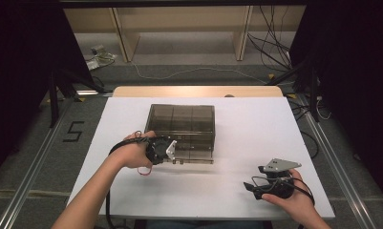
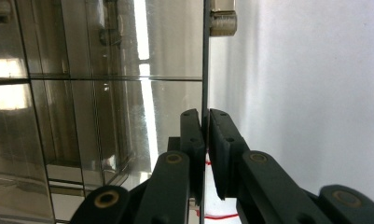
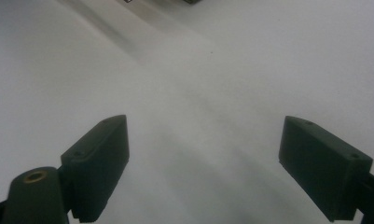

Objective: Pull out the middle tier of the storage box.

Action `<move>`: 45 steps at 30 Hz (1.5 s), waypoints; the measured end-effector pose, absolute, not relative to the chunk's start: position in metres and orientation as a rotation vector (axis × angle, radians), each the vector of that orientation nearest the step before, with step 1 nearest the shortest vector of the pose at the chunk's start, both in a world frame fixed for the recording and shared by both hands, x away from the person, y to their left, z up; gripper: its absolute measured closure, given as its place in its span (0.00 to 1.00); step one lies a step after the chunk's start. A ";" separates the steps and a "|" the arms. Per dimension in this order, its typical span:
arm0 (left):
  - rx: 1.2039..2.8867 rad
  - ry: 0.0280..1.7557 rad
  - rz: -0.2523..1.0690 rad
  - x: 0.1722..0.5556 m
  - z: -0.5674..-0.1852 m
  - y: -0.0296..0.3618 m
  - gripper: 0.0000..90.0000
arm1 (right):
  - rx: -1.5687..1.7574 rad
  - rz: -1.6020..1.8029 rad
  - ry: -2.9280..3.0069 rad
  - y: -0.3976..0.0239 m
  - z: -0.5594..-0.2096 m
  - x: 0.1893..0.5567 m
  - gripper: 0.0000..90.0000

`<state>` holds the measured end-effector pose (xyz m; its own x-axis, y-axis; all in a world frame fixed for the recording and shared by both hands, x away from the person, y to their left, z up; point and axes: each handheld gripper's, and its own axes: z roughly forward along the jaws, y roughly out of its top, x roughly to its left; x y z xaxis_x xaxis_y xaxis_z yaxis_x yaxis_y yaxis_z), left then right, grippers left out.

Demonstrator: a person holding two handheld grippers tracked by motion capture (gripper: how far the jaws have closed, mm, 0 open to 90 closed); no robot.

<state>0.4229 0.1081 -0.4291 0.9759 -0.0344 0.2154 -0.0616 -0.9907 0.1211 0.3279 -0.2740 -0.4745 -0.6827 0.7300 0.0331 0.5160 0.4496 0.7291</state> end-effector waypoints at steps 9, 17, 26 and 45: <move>2.961 -0.069 0.319 0.423 -0.427 0.110 0.91 | 1.068 1.069 2.418 -0.274 -0.475 0.328 0.19; 2.944 -0.034 0.350 0.422 -0.426 0.111 0.81 | 1.072 1.069 2.417 -0.274 -0.474 0.328 0.19; 2.891 0.054 0.410 0.413 -0.419 0.114 0.59 | 1.070 1.068 2.417 -0.275 -0.474 0.327 0.19; 2.696 0.213 0.493 0.390 -0.422 0.129 0.23 | 1.069 1.066 2.413 -0.275 -0.474 0.327 0.19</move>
